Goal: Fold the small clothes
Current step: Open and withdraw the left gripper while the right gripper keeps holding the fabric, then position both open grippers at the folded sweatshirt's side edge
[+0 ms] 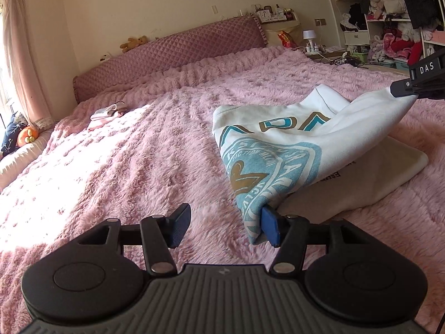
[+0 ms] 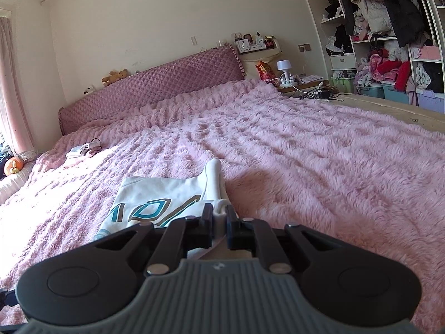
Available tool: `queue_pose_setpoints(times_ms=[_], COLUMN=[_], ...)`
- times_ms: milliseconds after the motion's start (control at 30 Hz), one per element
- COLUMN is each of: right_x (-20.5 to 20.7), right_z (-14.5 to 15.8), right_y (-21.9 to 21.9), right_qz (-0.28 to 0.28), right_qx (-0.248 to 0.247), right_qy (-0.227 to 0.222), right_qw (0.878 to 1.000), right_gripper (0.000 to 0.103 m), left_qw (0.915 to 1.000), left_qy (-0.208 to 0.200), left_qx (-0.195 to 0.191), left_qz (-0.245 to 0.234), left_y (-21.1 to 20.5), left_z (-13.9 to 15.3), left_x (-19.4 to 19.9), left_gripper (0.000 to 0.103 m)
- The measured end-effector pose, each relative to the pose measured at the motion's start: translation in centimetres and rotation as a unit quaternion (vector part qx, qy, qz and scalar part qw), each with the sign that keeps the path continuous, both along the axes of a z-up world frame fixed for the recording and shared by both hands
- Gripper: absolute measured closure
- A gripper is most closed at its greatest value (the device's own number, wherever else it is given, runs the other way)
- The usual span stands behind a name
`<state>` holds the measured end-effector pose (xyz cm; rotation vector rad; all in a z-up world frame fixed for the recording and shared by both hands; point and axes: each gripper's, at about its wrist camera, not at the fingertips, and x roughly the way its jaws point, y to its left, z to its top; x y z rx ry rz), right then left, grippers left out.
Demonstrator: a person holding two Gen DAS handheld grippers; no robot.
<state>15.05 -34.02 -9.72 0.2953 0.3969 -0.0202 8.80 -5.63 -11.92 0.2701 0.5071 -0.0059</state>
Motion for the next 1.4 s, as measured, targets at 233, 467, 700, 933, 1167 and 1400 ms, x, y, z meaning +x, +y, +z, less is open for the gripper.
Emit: queue_pose_setpoints(times_ms=[233, 467, 700, 933, 1167, 1400], right_x=[-0.7, -0.3, -0.8, -2.7, -1.8, -0.8], right_z=[-1.5, -4.7, -4.4, -1.1, -1.8, -5.0], right_y=[0.4, 0.4, 0.1, -0.5, 2.8, 1.7], right_qz=[-0.005, -0.009, -0.027, -0.033, 0.058, 0.039], right_qx=[-0.025, -0.038, -0.057, -0.038, -0.058, -0.046], right_qy=[0.035, 0.091, 0.105, 0.031, 0.020, 0.108], right_qw=[0.999, 0.995, 0.992, 0.998, 0.996, 0.992], right_gripper=[0.101, 0.101, 0.084, 0.081, 0.081, 0.088], left_qw=[0.9989, 0.9974, 0.9966, 0.9856, 0.9602, 0.9588], left_qy=[0.042, 0.066, 0.067, 0.024, 0.069, 0.101], left_qx=[-0.017, -0.007, -0.039, -0.163, -0.265, -0.259], left_qz=[-0.013, -0.028, -0.028, -0.038, -0.052, -0.056], left_y=[-0.4, 0.0, 1.9, 3.2, 2.5, 2.8], left_z=[-1.5, -2.2, 0.0, 2.9, 1.0, -1.8], left_x=[0.7, 0.7, -0.4, 1.0, 5.0, 4.9], left_gripper=[0.070, 0.072, 0.067, 0.056, 0.049, 0.049])
